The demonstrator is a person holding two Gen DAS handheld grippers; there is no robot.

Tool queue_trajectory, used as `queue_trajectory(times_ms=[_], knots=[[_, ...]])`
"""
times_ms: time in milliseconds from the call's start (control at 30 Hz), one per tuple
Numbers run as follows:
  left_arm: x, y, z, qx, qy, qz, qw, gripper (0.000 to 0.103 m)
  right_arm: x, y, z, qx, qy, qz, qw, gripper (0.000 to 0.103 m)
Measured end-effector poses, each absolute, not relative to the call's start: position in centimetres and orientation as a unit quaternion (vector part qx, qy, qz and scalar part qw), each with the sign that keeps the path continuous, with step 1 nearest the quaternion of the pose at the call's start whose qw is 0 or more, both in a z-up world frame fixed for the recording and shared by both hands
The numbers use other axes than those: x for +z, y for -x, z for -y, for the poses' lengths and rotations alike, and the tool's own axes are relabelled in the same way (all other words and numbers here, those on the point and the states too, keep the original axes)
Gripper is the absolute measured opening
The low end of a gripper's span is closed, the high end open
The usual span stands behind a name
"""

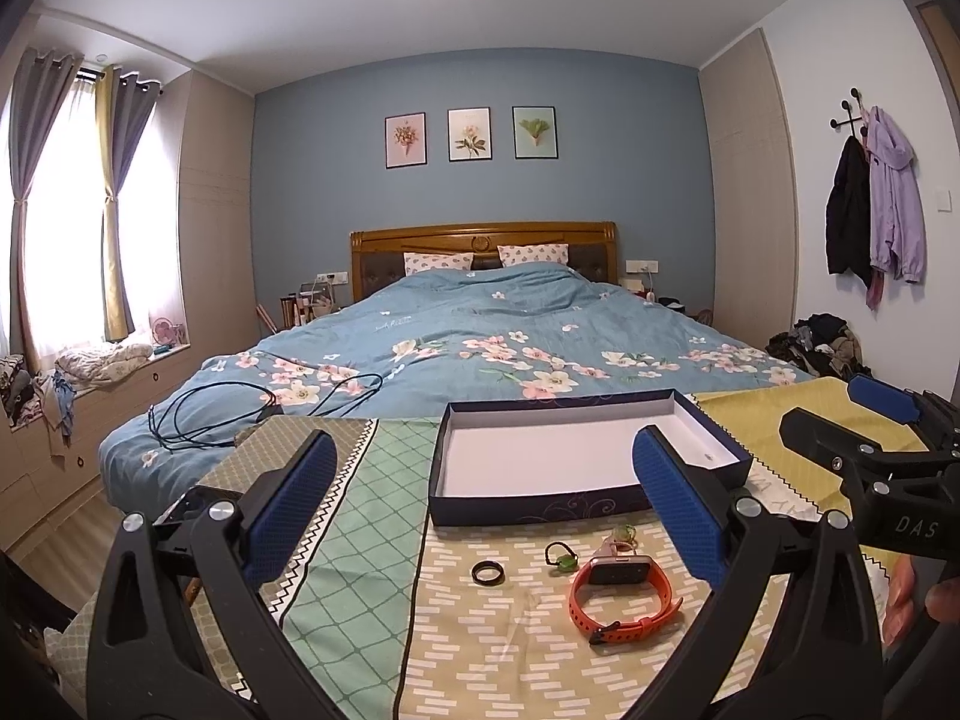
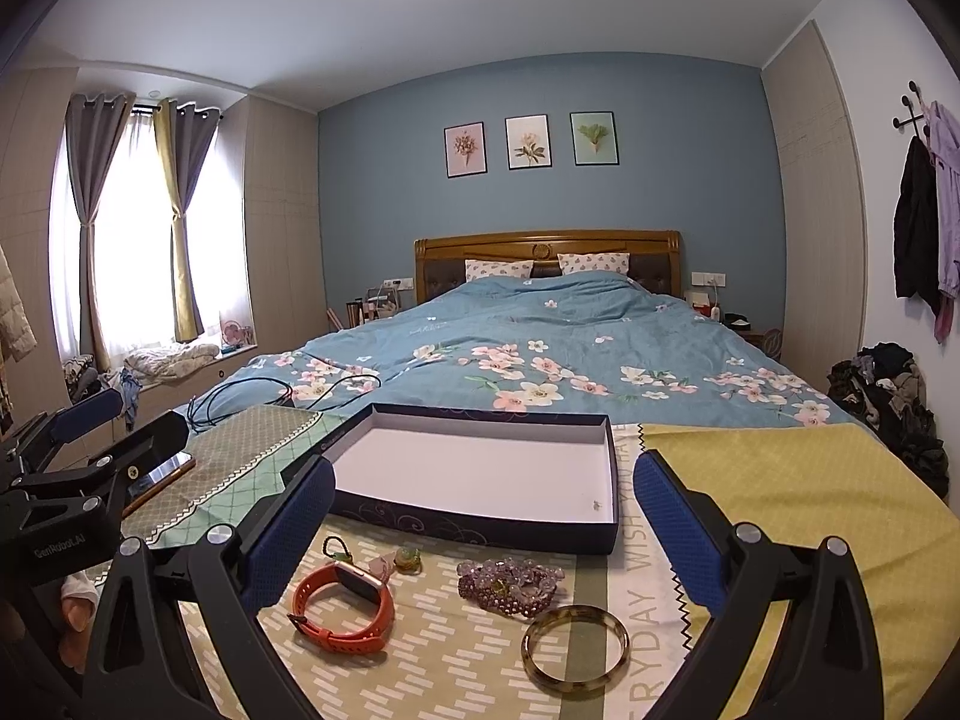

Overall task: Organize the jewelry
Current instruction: 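Grasp the orange watch band with the left tool while the right tool grasps the tortoiseshell bangle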

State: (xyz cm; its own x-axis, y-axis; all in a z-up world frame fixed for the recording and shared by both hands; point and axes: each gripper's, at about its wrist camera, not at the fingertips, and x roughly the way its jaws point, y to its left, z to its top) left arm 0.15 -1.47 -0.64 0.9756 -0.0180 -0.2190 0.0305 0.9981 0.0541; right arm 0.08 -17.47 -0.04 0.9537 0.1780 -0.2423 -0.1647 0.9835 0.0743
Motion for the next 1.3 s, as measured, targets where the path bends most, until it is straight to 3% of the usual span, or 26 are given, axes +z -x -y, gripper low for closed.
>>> queue_trajectory(times_ms=[400,633,967,1067,1133,1233,1300], knots=[[-2.7,-2.8,2.2,-0.037,-0.035,-0.156,0.986,0.097,-0.5,-0.9,20.5,0.063,-0.033,-0.162,0.984,0.096],[-5.5,-6.1,3.2,-0.067,-0.064,-0.241,0.966,0.094,-2.4,-3.6,22.1,0.064,-0.001,-0.255,0.965,0.096],[-9.2,-9.6,5.2,-0.132,-0.081,-0.325,0.933,0.077,-5.9,-6.3,23.1,0.098,0.013,-0.373,0.923,0.056],[-9.6,-10.1,5.4,-0.148,-0.077,-0.344,0.924,0.067,-6.4,-6.7,22.9,0.111,0.020,-0.389,0.914,0.043],[-10.0,-10.6,5.7,-0.153,-0.075,-0.354,0.920,0.055,-6.5,-6.9,22.9,0.115,0.021,-0.396,0.911,0.039],[-10.3,-10.9,5.9,-0.165,-0.067,-0.368,0.913,0.042,-7.0,-7.4,23.3,0.124,0.010,-0.410,0.903,0.023],[-10.6,-11.2,5.8,-0.175,-0.061,-0.379,0.907,0.039,-7.3,-7.7,23.4,0.124,0.009,-0.418,0.900,0.013]])
